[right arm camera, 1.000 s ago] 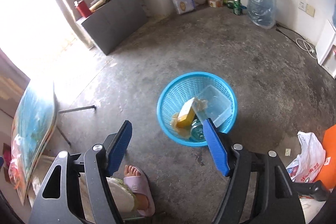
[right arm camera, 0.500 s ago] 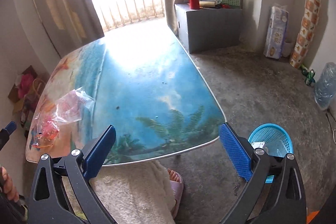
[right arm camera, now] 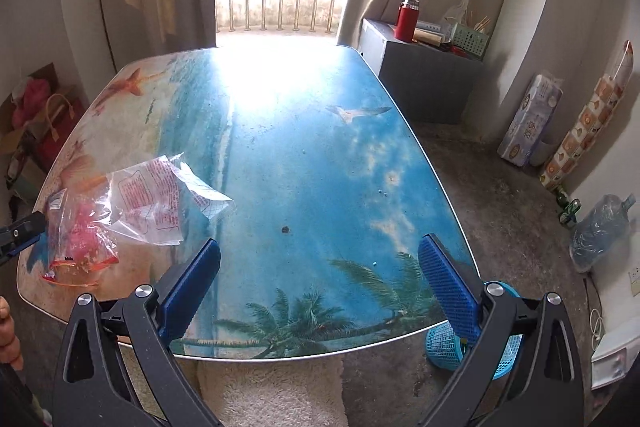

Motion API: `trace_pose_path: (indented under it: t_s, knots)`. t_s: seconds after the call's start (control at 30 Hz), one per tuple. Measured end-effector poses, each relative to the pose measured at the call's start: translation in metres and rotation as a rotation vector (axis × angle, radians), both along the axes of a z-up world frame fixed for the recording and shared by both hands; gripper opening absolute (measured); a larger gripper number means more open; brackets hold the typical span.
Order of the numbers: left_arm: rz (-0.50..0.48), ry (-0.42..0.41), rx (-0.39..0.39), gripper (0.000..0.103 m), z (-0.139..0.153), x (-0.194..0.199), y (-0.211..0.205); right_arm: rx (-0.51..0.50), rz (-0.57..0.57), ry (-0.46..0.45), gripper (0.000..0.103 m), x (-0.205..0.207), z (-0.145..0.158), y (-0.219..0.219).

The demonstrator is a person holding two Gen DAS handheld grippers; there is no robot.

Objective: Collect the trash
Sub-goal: 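Grasp the red-printed plastic bag with the left tool while the right tool grasps the clear bag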

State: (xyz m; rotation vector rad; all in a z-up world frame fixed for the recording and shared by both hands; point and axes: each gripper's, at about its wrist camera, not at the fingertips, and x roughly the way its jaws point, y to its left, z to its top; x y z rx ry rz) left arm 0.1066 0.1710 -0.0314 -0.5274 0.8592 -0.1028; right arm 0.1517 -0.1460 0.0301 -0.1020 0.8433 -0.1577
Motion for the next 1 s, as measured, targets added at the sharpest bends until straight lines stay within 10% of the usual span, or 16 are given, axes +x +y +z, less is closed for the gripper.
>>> trace_pose_path:
  t_s: [0.53,1.0]
  knots:
    - [0.012,0.088,0.074,0.043,-0.027,0.017,0.003,0.322,0.284,0.057,0.096,0.059,-0.011,0.037]
    - [-0.016,0.08,0.138,0.032,-0.025,0.009,0.003,0.269,0.428,0.261,0.06,0.114,-0.08,0.089]
